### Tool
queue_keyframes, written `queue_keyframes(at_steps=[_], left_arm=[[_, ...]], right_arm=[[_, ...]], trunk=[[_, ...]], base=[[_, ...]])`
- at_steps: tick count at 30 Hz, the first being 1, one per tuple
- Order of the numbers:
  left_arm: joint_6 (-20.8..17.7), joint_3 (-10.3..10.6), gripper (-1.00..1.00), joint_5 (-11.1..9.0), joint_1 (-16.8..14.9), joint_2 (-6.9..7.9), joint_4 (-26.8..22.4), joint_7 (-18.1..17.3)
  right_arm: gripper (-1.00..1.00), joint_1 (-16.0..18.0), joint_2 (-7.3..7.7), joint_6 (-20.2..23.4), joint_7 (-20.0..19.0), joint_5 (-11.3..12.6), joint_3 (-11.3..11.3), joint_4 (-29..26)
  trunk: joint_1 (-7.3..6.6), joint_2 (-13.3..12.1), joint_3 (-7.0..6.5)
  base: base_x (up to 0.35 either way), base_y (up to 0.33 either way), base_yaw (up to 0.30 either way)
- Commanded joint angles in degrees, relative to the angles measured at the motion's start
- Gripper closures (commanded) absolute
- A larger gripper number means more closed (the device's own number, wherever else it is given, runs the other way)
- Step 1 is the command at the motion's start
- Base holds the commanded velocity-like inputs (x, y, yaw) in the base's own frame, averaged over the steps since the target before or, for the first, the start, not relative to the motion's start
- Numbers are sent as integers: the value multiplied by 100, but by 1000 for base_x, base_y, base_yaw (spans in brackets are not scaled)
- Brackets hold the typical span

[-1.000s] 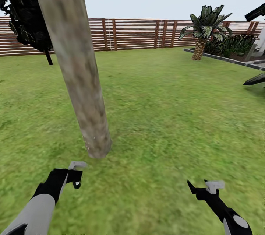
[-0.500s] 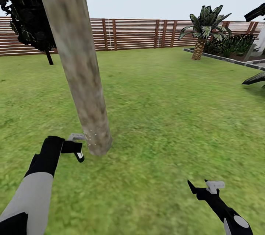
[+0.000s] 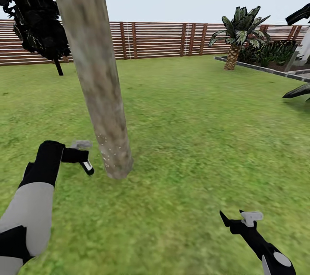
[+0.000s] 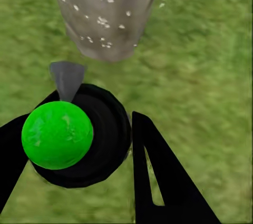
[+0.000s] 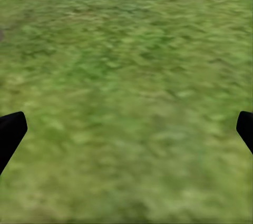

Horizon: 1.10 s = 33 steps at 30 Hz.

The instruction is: In the garden, pick up the pesticide atomizer on the floor and spray pesticide onto both trees until each tree trunk is fully covered.

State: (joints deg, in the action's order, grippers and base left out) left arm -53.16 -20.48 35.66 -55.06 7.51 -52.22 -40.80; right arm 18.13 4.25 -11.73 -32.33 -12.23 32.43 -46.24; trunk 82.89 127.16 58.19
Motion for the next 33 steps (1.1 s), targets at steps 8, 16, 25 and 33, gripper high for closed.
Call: queue_keyframes(at_steps=[8,16,25,33], left_arm=[[-190,704,100,114,-160,9,157,-216],[519,645,100,75,433,8,792,-194],[134,475,100,121,-632,220,863,-185],[-203,529,100,121,-1554,406,867,-195]], right_arm=[[-100,6,-4,-40,-28,-61,27,1],[-100,6,-2,-40,-28,-61,27,1],[-100,6,5,-40,-28,-61,34,-1],[-100,6,5,-40,-28,-61,32,0]], trunk=[[-1,2,6],[-1,2,6],[-1,2,6],[-1,2,6]], base=[[0,0,0],[0,0,0],[0,0,0],[0,0,0]])
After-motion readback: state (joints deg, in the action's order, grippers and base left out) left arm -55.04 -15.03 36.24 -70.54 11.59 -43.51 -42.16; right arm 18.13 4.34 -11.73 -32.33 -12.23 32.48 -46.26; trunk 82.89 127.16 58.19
